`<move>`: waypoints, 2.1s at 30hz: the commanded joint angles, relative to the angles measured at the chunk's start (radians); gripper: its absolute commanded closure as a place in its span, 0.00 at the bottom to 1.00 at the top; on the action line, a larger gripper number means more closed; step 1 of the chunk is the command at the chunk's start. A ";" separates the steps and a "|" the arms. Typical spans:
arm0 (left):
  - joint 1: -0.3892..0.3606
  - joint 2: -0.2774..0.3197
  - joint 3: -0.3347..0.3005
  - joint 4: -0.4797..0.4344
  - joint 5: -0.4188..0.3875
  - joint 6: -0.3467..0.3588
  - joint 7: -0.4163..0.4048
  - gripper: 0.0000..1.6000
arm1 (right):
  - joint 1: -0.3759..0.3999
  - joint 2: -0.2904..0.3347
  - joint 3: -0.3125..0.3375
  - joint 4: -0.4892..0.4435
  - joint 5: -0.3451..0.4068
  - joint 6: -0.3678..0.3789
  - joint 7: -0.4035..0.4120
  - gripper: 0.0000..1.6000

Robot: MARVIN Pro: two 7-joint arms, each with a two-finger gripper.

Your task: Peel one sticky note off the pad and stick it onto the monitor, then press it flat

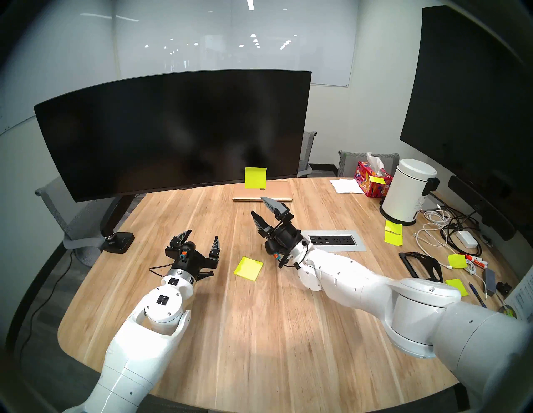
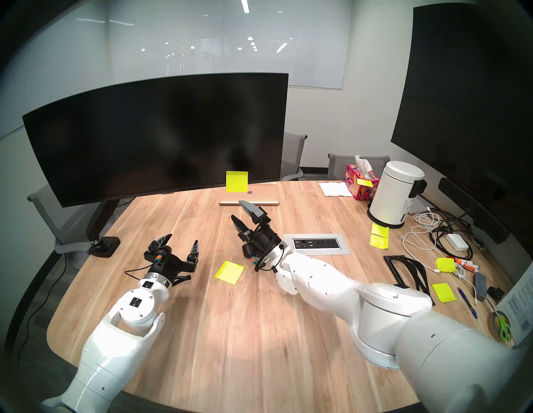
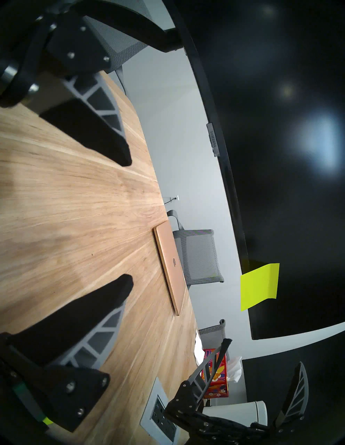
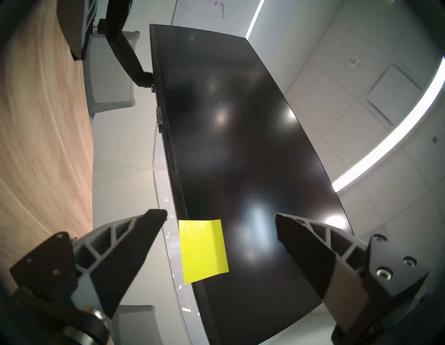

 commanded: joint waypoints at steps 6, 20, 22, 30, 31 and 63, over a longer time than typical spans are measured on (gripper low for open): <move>-0.005 0.002 -0.001 -0.021 0.001 -0.009 -0.002 0.00 | -0.023 0.127 0.022 -0.193 0.016 0.041 0.021 0.00; -0.004 0.002 -0.001 -0.021 0.001 -0.009 -0.002 0.00 | -0.070 0.223 0.069 -0.412 0.066 0.110 0.063 0.00; -0.004 0.002 -0.001 -0.021 0.001 -0.009 -0.002 0.00 | -0.074 0.236 0.075 -0.438 0.076 0.111 0.075 0.00; -0.004 0.002 -0.001 -0.022 0.001 -0.009 -0.002 0.00 | -0.103 0.292 0.096 -0.563 0.111 0.145 0.122 0.00; -0.004 0.002 -0.001 -0.022 0.001 -0.009 -0.002 0.00 | -0.104 0.295 0.097 -0.568 0.113 0.147 0.126 0.00; -0.004 0.002 -0.001 -0.022 0.001 -0.009 -0.002 0.00 | -0.109 0.307 0.100 -0.591 0.123 0.164 0.147 0.00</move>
